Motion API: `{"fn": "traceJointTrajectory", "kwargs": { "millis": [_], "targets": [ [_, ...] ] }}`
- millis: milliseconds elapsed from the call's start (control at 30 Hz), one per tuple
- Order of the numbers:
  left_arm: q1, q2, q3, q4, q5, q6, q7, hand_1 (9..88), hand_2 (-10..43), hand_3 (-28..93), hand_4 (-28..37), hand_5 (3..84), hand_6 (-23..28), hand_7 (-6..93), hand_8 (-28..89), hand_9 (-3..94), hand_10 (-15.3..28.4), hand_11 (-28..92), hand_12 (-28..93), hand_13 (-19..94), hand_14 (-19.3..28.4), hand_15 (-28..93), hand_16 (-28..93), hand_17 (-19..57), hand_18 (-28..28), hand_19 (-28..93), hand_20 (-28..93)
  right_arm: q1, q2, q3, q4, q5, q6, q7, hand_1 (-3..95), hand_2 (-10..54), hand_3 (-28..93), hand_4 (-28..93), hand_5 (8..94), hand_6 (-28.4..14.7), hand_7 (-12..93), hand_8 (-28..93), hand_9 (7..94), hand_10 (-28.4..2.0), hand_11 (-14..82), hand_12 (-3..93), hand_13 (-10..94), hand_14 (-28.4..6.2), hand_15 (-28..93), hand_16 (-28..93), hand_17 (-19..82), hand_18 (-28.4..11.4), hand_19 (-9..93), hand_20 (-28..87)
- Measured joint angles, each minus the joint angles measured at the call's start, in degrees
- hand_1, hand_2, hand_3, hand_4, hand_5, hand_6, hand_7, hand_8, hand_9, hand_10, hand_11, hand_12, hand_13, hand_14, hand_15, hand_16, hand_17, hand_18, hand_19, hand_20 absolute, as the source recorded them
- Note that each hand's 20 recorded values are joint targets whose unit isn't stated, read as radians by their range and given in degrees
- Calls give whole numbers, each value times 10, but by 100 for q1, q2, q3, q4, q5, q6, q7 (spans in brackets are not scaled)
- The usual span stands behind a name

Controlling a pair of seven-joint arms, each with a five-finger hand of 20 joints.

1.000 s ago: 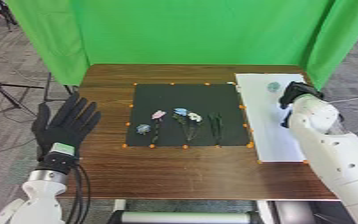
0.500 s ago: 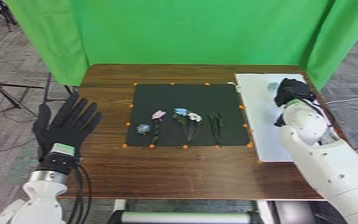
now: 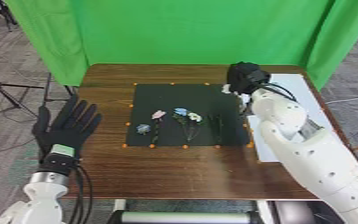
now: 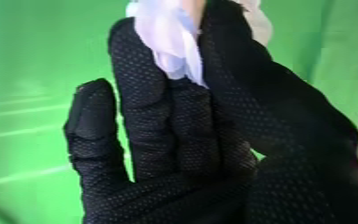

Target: Arrange flowers

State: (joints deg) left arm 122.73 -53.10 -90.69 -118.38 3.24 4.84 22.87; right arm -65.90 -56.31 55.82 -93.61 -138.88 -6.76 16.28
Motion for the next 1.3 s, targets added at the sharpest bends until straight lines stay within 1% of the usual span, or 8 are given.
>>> {"fn": "traceJointTrajectory", "kwargs": {
  "millis": [167, 333, 433, 633, 800, 933, 1100, 1300],
  "targets": [
    [-47, 0, 82, 3, -3, 40, -15, 256, 137, 708, -283, 362, 58, 147, -102, 341, 135, 213, 109, 261, 151, 387, -72, -54, 142, 342, 94, 3, -230, -317, 28, -830, 0, -277, 629, -95, 708, -283, 780, 33, 286, 9, 889, -64, 69, 390, 701, -39, 378, 439, 339, -190, 804, 390],
    [-175, -12, 114, 45, -18, 43, -88, 255, 137, 710, -283, 366, 59, 147, -101, 343, 133, 214, 108, 261, 151, 388, -73, -54, 142, 342, 95, -51, -274, -393, 8, -473, -211, -258, 629, -95, 707, -283, 776, 33, 286, 6, 888, -66, 69, 388, 701, -39, 378, 440, 338, -190, 804, 392],
    [-244, -12, 107, 59, -18, 43, -124, 256, 138, 709, -283, 367, 59, 146, -101, 343, 132, 214, 107, 262, 151, 389, -73, -54, 142, 342, 95, -62, -265, -430, 61, -379, -251, -257, 629, -95, 706, -283, 776, 33, 287, 4, 887, -66, 68, 388, 702, -39, 377, 439, 339, -190, 803, 393],
    [-257, -6, 62, 58, -17, 43, -138, 256, 138, 710, -283, 368, 59, 146, -100, 344, 133, 215, 106, 262, 152, 389, -74, -54, 142, 342, 94, -67, -257, -485, 236, -491, -225, -257, 629, -95, 707, -283, 771, 32, 287, 1, 882, -63, 68, 387, 699, -39, 377, 440, 339, -189, 803, 394],
    [-256, -5, 54, 58, -6, 46, -150, 257, 138, 710, -283, 369, 59, 148, -100, 347, 134, 214, 105, 263, 152, 391, -74, -54, 143, 344, 95, -45, -251, -581, 461, -583, 15, -288, 629, -95, 706, -283, 766, 35, 289, -4, 879, -61, 67, 384, 697, -34, 372, 437, 335, -187, 797, 393],
    [-253, -5, 51, 50, -6, 114, -152, 257, 140, 711, -283, 373, 60, 150, -101, 350, 135, 218, 106, 266, 151, 395, -74, -55, 143, 347, 96, -43, -254, -572, 644, -764, 145, -506, 626, -95, 707, -283, 753, 38, 288, -18, 864, -60, 58, 372, 687, -32, 356, 430, 330, -184, 781, 387],
    [-249, 4, 52, 35, -31, 212, -127, 258, 142, 713, -283, 376, 63, 152, -101, 351, 136, 223, 107, 267, 153, 401, -76, -54, 142, 351, 96, -77, -264, -491, 642, -854, -40, -630, 624, -95, 708, -283, 723, 37, 288, -34, 807, -61, 47, 341, 669, -33, 336, 426, 316, -182, 756, 379],
    [-249, 25, 96, 7, -153, 367, -69, 255, 142, 716, -283, 376, 64, 155, -102, 352, 139, 227, 107, 267, 153, 405, -79, -55, 142, 355, 96, -119, -294, -382, 567, -860, -326, -654, 613, -95, 702, -283, 680, 33, 285, -49, 743, -73, 84, 277, 654, -34, 329, 409, 310, -182, 735, 364]
  ]
}}
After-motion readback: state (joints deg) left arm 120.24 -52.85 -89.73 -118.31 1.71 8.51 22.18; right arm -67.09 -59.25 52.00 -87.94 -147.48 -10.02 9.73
